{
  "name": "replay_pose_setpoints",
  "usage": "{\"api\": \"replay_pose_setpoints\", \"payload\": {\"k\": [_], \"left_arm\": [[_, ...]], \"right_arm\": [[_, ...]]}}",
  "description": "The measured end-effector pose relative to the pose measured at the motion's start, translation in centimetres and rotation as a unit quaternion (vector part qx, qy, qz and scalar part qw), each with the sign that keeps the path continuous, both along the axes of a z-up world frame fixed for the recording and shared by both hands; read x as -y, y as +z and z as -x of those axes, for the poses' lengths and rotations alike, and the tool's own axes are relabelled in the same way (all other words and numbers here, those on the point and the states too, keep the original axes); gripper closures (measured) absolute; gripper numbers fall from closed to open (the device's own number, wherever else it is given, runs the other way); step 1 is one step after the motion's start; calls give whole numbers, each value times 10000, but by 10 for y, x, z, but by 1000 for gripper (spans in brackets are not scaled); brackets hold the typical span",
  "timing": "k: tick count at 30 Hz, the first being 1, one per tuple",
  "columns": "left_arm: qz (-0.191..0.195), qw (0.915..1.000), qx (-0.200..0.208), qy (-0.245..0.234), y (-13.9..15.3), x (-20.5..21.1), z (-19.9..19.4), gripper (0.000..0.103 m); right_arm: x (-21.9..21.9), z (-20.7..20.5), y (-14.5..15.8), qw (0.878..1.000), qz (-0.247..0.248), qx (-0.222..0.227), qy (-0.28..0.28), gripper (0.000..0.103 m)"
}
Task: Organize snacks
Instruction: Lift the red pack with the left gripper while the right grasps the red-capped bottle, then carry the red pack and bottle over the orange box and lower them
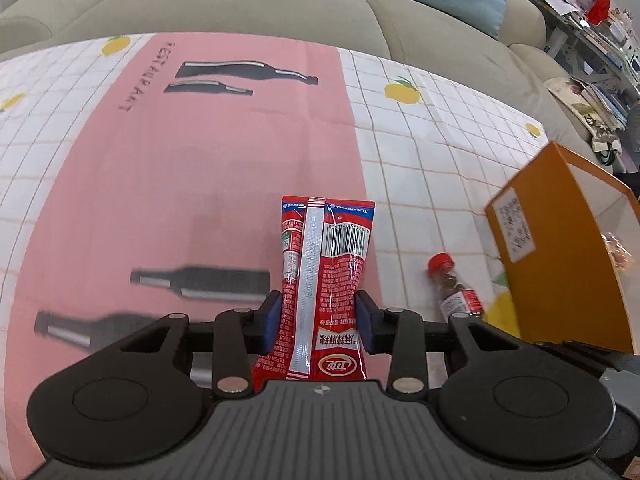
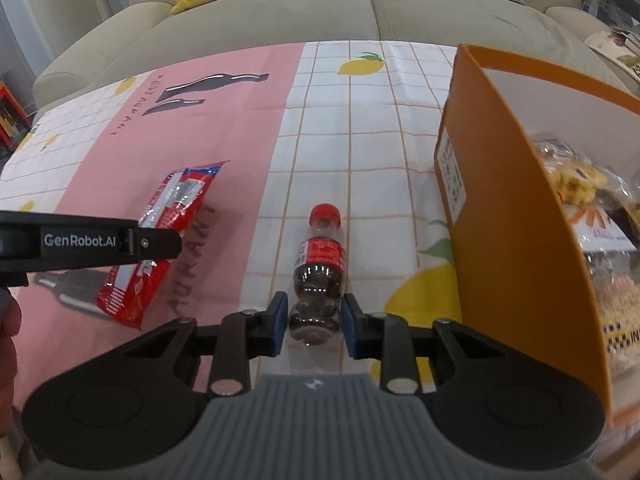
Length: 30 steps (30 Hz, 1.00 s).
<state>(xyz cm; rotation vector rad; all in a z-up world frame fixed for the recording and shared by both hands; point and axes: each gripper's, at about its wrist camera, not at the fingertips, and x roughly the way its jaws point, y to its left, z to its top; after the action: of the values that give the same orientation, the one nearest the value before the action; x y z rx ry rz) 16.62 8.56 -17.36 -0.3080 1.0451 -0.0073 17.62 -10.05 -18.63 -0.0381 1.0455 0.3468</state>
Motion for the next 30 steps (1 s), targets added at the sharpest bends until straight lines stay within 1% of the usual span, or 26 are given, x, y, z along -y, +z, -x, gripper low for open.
{"api": "replay_pose_setpoints", "payload": {"k": [4,6,10,13,16,22,30], "left_arm": [[196,9998,-38,74,9,3,13,60],[196,9998,12,35,17,7,20,60],[334,9994,57,51,29,13,30,60],[348,9993,111,39,38,17,35,60],[345,9993,112,-5,41,22,38,60],[362,9993,-75,-63,33,27,45,60],[421,9982,-431,-44,2,23,47,60]], "right_arm": [[9,12,7,9997,-220,-80,-66,77],[13,19,13,9994,-332,-74,-89,77],[20,31,26,9989,-459,62,-92,77],[27,39,36,9983,-547,177,-92,77],[31,44,40,9985,-487,263,-56,77],[36,49,21,9998,-137,-126,-8,77],[30,41,-10,9974,-4,-712,139,77]]}}
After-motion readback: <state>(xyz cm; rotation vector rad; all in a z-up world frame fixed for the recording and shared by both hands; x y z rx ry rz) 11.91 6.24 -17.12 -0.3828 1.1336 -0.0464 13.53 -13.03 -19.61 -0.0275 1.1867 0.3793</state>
